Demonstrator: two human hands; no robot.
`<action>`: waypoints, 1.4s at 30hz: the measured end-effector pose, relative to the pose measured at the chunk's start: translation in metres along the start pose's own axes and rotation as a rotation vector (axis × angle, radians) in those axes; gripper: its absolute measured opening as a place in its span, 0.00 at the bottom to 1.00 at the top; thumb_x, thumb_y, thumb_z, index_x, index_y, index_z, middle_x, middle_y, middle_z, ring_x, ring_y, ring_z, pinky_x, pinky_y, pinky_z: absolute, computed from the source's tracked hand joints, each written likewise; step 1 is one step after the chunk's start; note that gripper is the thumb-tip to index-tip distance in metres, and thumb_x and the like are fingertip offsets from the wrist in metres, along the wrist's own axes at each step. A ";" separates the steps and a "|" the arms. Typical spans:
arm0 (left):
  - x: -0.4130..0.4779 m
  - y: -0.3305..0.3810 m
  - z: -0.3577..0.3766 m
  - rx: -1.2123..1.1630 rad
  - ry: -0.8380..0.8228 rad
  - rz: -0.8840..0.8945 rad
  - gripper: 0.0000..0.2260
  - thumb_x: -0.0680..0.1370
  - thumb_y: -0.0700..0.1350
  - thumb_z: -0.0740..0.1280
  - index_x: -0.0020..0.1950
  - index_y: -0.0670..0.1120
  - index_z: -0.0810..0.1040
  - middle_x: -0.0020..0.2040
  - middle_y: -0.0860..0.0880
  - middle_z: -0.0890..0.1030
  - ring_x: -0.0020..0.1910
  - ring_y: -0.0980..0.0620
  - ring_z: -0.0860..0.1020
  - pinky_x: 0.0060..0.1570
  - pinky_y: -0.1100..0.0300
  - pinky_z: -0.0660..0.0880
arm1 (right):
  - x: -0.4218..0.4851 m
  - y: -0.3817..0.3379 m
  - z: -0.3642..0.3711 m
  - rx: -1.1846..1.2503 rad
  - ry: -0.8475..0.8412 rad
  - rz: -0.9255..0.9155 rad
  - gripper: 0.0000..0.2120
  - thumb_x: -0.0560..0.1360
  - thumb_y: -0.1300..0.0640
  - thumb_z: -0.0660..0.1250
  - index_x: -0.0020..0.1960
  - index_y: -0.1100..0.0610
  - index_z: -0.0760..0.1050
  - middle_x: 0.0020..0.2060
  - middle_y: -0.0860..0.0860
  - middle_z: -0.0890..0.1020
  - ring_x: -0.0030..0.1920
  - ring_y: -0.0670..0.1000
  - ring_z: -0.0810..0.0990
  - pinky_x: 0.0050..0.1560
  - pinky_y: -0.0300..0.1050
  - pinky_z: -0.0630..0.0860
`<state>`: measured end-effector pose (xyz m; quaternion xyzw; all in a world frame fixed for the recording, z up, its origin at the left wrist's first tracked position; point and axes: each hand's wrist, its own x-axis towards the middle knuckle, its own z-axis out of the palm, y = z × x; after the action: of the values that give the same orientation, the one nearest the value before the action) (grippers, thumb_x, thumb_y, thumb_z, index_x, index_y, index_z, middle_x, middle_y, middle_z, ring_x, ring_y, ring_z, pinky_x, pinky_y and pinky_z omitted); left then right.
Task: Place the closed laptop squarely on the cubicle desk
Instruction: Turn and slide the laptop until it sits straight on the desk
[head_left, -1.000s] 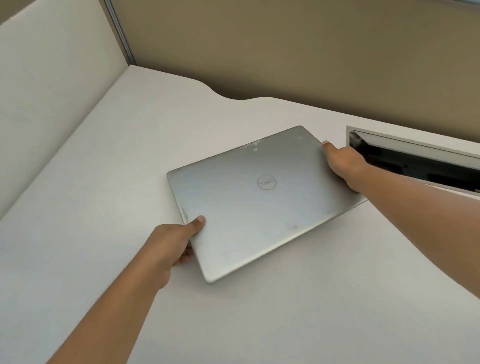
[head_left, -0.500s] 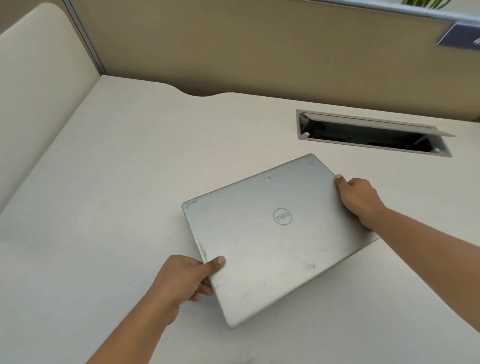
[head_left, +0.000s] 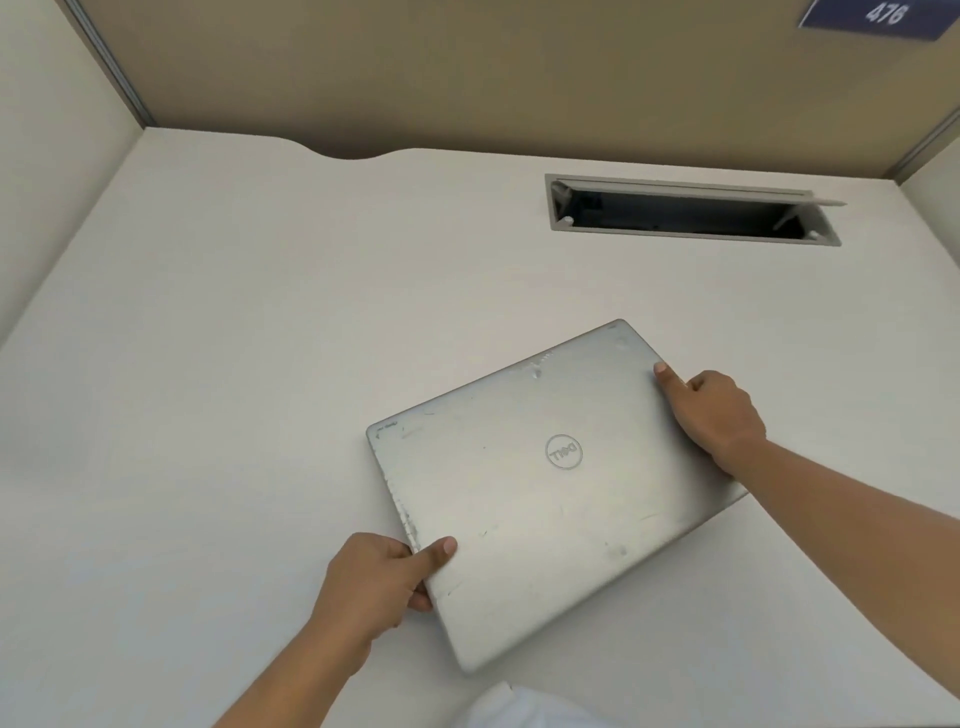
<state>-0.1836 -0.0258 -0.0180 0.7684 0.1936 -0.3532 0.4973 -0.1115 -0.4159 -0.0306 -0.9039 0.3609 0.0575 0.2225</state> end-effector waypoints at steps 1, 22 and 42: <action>0.000 -0.002 0.001 0.017 0.009 0.007 0.23 0.66 0.60 0.76 0.31 0.43 0.72 0.35 0.43 0.86 0.34 0.48 0.86 0.29 0.59 0.65 | -0.001 0.003 0.002 -0.011 0.007 -0.003 0.33 0.66 0.23 0.52 0.38 0.54 0.68 0.35 0.51 0.77 0.38 0.57 0.77 0.36 0.49 0.69; -0.008 -0.008 0.011 0.587 0.143 0.130 0.27 0.70 0.70 0.63 0.30 0.46 0.73 0.29 0.48 0.85 0.33 0.49 0.84 0.38 0.54 0.79 | -0.007 0.009 0.001 -0.236 -0.010 -0.086 0.27 0.75 0.33 0.53 0.45 0.58 0.70 0.42 0.57 0.80 0.43 0.61 0.77 0.40 0.50 0.72; -0.005 -0.018 0.039 0.293 0.479 0.265 0.24 0.66 0.63 0.73 0.49 0.48 0.72 0.46 0.51 0.75 0.42 0.50 0.77 0.37 0.55 0.72 | -0.043 0.027 0.025 -0.058 0.213 -0.146 0.26 0.77 0.40 0.57 0.64 0.58 0.72 0.56 0.62 0.77 0.56 0.65 0.74 0.55 0.58 0.73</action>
<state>-0.2123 -0.0531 -0.0362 0.9119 0.1505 -0.1184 0.3631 -0.1597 -0.3948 -0.0516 -0.9347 0.3140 -0.0449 0.1603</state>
